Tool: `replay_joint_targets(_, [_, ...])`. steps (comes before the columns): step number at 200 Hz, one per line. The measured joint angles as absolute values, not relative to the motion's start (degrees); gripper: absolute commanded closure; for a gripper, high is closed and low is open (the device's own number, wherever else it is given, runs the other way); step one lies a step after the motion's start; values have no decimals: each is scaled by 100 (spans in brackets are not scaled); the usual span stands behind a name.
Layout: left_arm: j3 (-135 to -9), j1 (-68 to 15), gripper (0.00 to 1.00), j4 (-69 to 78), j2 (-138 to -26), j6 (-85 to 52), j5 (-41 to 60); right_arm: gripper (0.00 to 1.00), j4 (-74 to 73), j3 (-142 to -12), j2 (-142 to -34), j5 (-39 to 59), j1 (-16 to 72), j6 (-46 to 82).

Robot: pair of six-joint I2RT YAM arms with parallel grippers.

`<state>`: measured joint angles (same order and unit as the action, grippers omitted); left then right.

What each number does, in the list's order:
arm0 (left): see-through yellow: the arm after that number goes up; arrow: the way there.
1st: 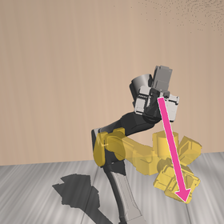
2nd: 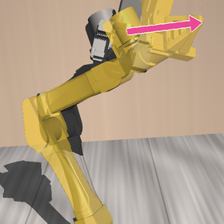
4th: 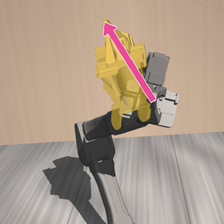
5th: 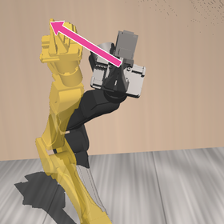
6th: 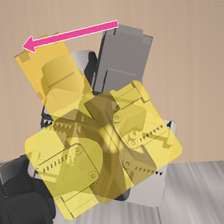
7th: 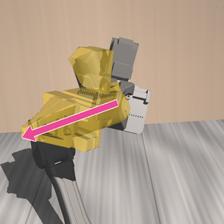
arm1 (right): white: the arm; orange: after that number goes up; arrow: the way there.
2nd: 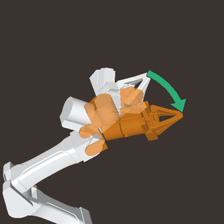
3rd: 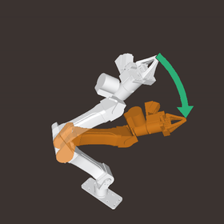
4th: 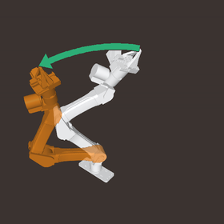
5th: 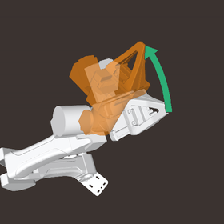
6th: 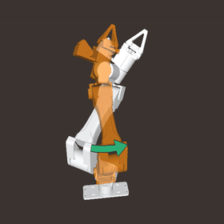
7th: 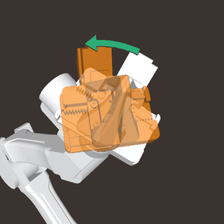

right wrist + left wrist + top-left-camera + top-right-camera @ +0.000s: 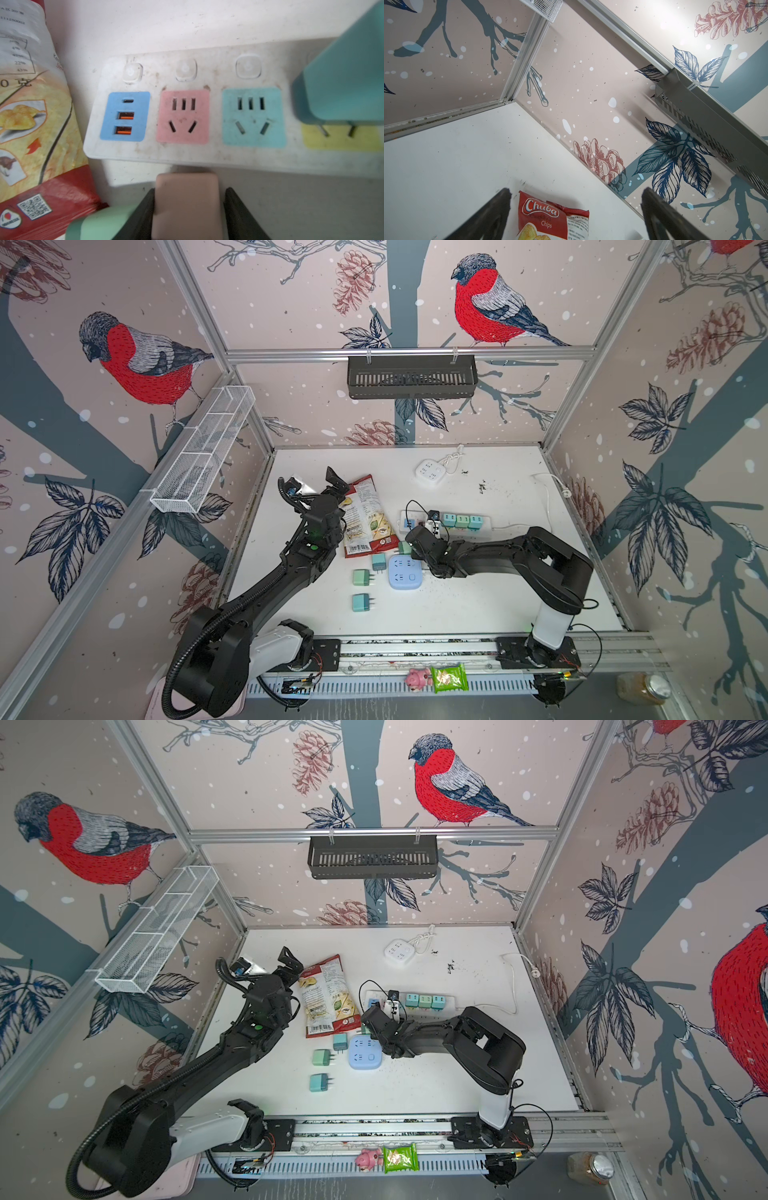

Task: Insert the plug
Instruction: 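Lower the right gripper around the pink charger and close on it, then lift the pink charger with the right gripper while the left gripper approaches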

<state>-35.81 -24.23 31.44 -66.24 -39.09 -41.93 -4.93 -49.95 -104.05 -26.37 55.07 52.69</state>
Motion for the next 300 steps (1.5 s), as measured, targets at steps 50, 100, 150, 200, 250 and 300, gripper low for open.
replay_joint_targets(50, [-3623, -2421, 3, 3151, -6626, -3715, -3964, 64, -399, -4954, -10294, -2655, 5513, 5286])
replay_joint_targets(100, [-3677, -2418, 3, 3371, -6630, -3393, -3264, 69, -121, -4753, -9395, -2788, 5518, 5242])
replay_joint_targets(150, [-3822, -2416, 3, 3271, -6479, -2941, -2727, 72, -222, -4200, -7894, -3238, 5518, 4897])
replay_joint_targets(200, [-3959, -2416, 3, 3262, -6333, -2187, -2018, 79, -1435, -3935, -7133, -3955, 5251, 3760])
replay_joint_targets(250, [-4086, -2379, 3, 3216, -6396, -1610, -1494, 96, -2974, -4239, -7972, -3114, 3911, 2775])
replay_joint_targets(300, [-5315, -2379, 9, 2281, -6823, -1970, 316, 89, -3778, -3301, -7039, -1979, 3704, 1984])
